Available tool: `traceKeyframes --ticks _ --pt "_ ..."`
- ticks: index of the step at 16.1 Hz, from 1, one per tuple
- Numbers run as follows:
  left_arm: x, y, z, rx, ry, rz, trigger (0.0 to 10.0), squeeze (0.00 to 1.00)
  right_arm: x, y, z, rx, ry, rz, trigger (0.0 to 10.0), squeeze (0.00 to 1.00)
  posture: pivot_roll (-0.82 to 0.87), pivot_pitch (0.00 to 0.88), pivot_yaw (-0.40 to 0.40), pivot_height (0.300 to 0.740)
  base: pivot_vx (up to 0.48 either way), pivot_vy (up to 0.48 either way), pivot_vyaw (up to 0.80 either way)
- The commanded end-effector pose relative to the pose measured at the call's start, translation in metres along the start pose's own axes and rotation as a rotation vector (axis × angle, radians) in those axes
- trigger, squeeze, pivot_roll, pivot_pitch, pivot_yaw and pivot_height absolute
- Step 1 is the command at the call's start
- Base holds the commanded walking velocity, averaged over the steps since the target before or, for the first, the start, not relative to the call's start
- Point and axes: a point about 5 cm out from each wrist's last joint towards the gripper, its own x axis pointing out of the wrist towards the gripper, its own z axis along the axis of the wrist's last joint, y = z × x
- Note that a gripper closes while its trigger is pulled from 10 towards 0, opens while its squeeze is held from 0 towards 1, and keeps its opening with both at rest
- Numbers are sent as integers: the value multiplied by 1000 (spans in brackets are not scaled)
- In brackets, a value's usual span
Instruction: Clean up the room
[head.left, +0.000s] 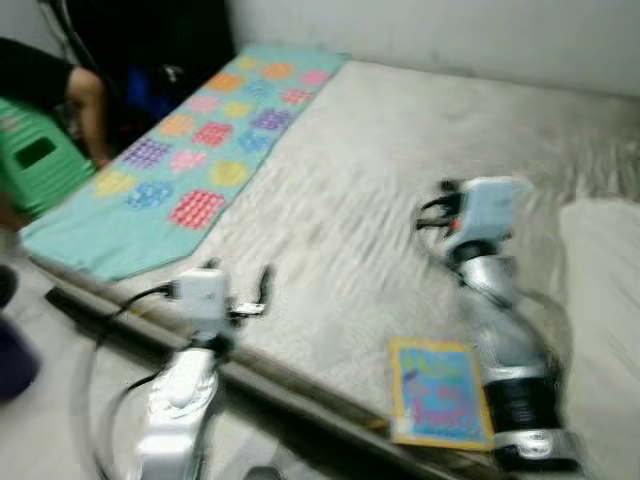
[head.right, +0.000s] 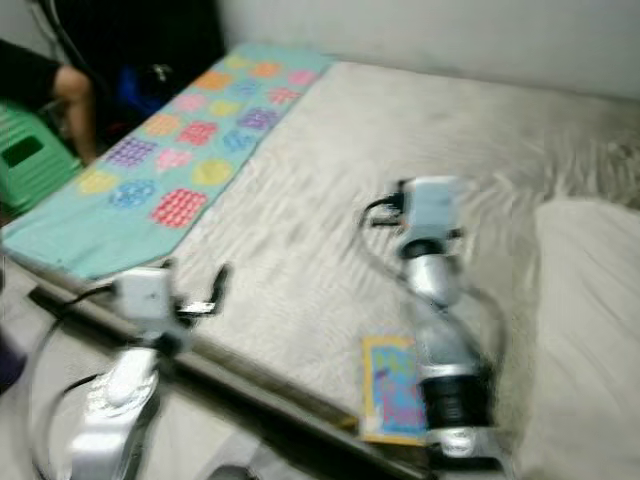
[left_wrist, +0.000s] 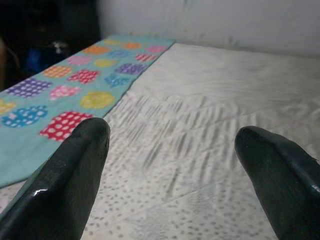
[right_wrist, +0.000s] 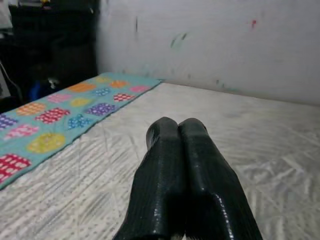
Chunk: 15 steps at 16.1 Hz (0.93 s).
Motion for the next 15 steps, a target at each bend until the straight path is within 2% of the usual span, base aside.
traceKeyframes --ticks 1,8,9,10,13,15 --pt "5 -16 1 -31 -8 -59 10000 0 -12 -28 -9 -36 26 -81 10000 0 -6 0 53 740 0 0 0" --pt "1 -18 -9 -24 20 -65 10000 0 -22 -29 -17 -48 32 -100 10000 0 -7 0 58 740 0 0 0" --pt "0 -16 -11 -38 28 -49 10000 0 -26 -25 -15 4 -6 -38 10000 451 -8 0 52 740 0 0 0" --pt "-1 -14 -12 -40 29 -37 10000 0 -29 -25 -17 25 2 -21 10000 1000 -8 0 46 740 0 0 0" --pt "-3 -8 -10 -50 13 -3 10000 0 -38 -28 -31 66 91 -62 10000 1000 -2 0 11 740 0 0 0" --pt "2 -1 -8 -46 -5 13 10000 0 -42 -29 -36 53 112 -59 10000 1000 5 0 -29 740 0 0 0"
